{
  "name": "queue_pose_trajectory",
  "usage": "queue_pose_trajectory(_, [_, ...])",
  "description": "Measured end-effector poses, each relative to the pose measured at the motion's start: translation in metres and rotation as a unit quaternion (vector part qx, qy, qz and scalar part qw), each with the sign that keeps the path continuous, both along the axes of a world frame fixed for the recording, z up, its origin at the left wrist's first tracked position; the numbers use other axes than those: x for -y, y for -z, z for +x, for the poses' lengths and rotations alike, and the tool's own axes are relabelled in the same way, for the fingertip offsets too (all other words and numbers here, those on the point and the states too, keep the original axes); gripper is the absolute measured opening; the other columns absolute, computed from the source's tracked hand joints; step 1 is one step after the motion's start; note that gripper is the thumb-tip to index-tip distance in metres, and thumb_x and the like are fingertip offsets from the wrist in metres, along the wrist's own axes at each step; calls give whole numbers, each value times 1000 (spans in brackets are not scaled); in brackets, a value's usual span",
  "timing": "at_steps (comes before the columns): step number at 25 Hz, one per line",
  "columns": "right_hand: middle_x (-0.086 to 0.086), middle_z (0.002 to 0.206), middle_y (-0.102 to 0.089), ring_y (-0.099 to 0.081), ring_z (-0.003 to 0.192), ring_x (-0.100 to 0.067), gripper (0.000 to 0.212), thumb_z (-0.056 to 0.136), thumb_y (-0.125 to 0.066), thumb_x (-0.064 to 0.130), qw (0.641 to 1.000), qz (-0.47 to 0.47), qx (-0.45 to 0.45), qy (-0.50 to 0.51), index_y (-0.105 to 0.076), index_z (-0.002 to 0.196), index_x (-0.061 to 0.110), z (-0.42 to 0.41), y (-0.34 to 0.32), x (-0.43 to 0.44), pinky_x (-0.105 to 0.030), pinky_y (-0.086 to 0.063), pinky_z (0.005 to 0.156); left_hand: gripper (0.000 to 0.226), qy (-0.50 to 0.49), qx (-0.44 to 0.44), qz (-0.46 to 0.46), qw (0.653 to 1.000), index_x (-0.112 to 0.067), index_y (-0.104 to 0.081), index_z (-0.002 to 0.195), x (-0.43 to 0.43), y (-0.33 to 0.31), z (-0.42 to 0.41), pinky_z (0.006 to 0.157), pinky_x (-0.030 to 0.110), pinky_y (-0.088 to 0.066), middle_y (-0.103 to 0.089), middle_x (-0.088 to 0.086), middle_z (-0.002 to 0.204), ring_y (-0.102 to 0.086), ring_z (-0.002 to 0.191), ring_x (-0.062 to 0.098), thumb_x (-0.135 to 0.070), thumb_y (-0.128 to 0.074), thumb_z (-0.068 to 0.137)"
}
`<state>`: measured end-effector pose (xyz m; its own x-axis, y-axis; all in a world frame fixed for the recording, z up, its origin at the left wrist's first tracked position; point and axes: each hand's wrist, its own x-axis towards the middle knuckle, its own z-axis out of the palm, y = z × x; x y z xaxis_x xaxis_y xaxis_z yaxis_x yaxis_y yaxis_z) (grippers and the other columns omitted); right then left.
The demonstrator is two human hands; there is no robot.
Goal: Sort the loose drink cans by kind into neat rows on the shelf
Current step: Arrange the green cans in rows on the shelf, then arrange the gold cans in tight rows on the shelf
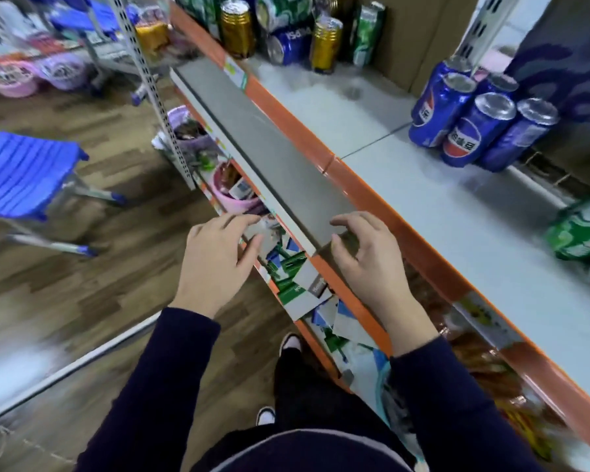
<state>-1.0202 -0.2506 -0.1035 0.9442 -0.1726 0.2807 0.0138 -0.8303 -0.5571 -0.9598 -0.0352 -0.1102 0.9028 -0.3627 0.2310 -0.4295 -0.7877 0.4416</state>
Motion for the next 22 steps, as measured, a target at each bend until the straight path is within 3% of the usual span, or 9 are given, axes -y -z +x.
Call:
queue_pose_trajectory(5, [1, 111, -62, -55, 108, -14, 23, 92, -58, 18, 999, 37, 21, -13, -65, 113, 13, 106, 2, -1, -29, -45, 95, 28, -7, 10, -4, 1000, -17, -63, 120, -3, -3, 93, 90, 45, -43, -66, 1, 115, -61, 106, 23, -28, -53, 95])
queue_pose_trajectory(9, [-1, 106, -63, -56, 99, -15, 20, 90, -60, 13, 997, 32, 64, -3, -66, 109, 11, 202, -15, 14, -21, -42, 88, 29, 8, 37, -7, 999, -14, -63, 120, 15, -24, 190, 91, 48, -45, -66, 2, 114, -61, 108, 24, -26, -56, 95])
queue_pose_trajectory(16, [-4, 108, -64, -56, 104, -20, 21, 90, -60, 11, 995, 38, 83, 40, -66, 110, 8, 307, -31, 48, -35, -47, 89, 30, 59, 59, -36, 996, -13, -62, 121, 57, -41, 306, 89, 48, -46, -65, 3, 114, -63, 94, 26, -25, -58, 94])
queue_pose_trajectory(19, [-4, 106, -64, -57, 99, -18, 21, 89, -62, 11, 994, 35, 87, 57, -66, 109, 7, 342, -35, 51, -27, -45, 88, 30, 78, 62, -53, 994, -10, -62, 120, 63, -42, 348, 89, 47, -47, -63, 4, 116, -60, 103, 26, -23, -59, 93])
queue_pose_trajectory(22, [1, 101, -62, -55, 92, -8, 20, 88, -64, 17, 990, 47, 100, 87, -66, 107, 10, 380, -41, 44, -8, -38, 82, 31, 94, 77, -73, 990, -10, -62, 121, 60, -46, 393, 94, 44, -45, -62, 5, 116, -58, 107, 25, -21, -60, 92])
